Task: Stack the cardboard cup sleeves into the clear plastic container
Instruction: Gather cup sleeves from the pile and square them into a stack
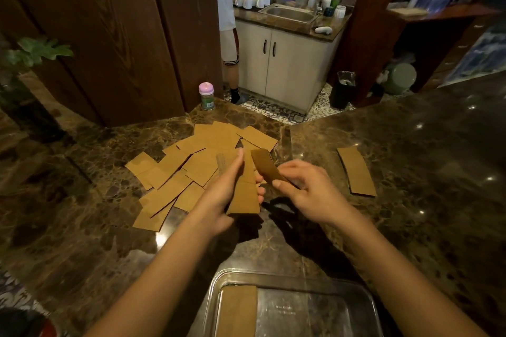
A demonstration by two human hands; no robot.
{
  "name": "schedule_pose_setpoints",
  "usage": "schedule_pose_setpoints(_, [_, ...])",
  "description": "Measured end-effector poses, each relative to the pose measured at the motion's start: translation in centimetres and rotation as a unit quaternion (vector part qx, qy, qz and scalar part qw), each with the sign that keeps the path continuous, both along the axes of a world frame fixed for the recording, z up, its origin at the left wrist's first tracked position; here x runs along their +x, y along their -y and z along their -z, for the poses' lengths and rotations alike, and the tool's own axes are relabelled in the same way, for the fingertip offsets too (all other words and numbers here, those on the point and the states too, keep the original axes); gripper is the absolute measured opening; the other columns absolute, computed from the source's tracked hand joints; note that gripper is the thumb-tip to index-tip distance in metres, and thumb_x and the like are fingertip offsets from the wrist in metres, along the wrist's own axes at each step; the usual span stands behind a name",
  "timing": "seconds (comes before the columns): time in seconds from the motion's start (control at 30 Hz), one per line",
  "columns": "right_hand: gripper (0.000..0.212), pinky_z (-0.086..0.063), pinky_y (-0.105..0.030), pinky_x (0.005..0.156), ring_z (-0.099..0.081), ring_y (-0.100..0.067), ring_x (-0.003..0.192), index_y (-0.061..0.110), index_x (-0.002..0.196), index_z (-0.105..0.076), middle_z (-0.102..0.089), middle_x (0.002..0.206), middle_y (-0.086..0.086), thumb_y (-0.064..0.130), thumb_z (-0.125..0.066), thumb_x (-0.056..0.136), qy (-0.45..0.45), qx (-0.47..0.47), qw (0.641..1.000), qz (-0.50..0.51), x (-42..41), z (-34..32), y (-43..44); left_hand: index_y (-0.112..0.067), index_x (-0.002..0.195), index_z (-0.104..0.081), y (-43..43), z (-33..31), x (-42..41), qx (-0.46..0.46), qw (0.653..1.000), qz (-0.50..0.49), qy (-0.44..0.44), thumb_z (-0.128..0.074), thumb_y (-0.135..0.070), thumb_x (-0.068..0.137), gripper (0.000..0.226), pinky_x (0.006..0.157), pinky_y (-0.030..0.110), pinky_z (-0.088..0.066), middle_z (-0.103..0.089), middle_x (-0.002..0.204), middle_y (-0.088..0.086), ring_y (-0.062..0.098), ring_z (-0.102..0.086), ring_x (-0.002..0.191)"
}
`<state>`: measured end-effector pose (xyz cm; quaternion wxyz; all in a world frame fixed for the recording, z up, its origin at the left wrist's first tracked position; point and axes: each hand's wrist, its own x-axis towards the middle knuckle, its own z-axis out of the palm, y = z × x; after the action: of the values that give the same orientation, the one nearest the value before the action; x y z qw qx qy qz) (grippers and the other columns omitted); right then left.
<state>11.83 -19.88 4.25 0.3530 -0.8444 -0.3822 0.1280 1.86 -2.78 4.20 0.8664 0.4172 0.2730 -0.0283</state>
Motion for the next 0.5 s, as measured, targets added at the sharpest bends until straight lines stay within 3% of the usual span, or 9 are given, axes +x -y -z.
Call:
schedule_pose_setpoints(0.07, [0.03, -0.043, -0.021, 0.1, -0.057, 0.0, 0.115, 0.029, 0.123, -0.077, -0.064, 0.123, 0.014, 0.014, -0.066, 0.099, 0.022, 0.032, 0.999, 0.015, 0.1, 0.1, 0.7, -0.011, 0.107, -0.071, -0.1, -0.8, 0.0, -0.06, 0.998, 0.016, 0.03, -0.055, -0.063, 0.094, 0.056, 0.067, 0.033, -0.054, -0.07, 0.089, 0.011, 0.022, -0.063, 0.069])
schedule_pose_setpoints(0.17, [0.052, -0.032, -0.007, 0.106, -0.047, 0.002, 0.129, 0.034, 0.135, -0.07, -0.055, 0.14, 0.011, 0.001, -0.065, 0.095, 0.057, 0.055, 0.996, 0.045, -0.2, 0.2, 1.9, -0.019, 0.123, -0.071, -0.1, -1.0, -0.3, -0.046, 0.998, 0.034, 0.035, -0.06, -0.065, 0.09, 0.058, 0.064, 0.035, -0.055, -0.072, 0.103, 0.013, 0.023, -0.065, 0.071])
schedule_pose_setpoints(0.3, [0.059, -0.024, -0.034, 0.119, -0.028, -0.016, 0.149, 0.039, 0.146, -0.058, -0.039, 0.161, -0.002, 0.011, -0.066, 0.095, 0.161, 0.007, 0.987, 0.009, -1.1, 0.1, 1.8, -0.008, 0.126, -0.069, 1.0, -1.2, -0.8, 0.004, 0.999, 0.027, 0.045, -0.076, -0.04, 0.082, 0.055, 0.074, 0.037, -0.057, -0.074, 0.102, 0.014, 0.026, -0.072, 0.082])
schedule_pose_setpoints(0.4, [0.058, -0.013, -0.045, 0.125, -0.008, -0.019, 0.159, 0.044, 0.153, -0.047, -0.018, 0.172, 0.002, 0.033, -0.063, 0.098, 0.133, -0.022, 0.991, -0.016, -1.2, -0.4, 1.6, 0.005, 0.128, -0.065, 1.1, -1.3, -0.7, 0.045, 0.998, -0.003, 0.044, -0.079, -0.012, 0.077, 0.055, 0.068, 0.037, -0.063, -0.074, 0.104, 0.02, 0.029, -0.075, 0.085])
schedule_pose_setpoints(0.5, [0.065, -0.025, -0.05, 0.125, -0.02, -0.011, 0.154, 0.039, 0.154, -0.047, -0.028, 0.165, 0.011, 0.054, -0.064, 0.093, 0.087, -0.013, 0.996, -0.016, -1.1, -1.1, 1.9, 0.007, 0.128, -0.062, 0.6, -1.2, -0.6, 0.081, 0.996, -0.008, 0.032, -0.08, -0.002, 0.078, 0.055, 0.063, 0.035, -0.062, -0.076, 0.104, 0.022, 0.032, -0.076, 0.087])
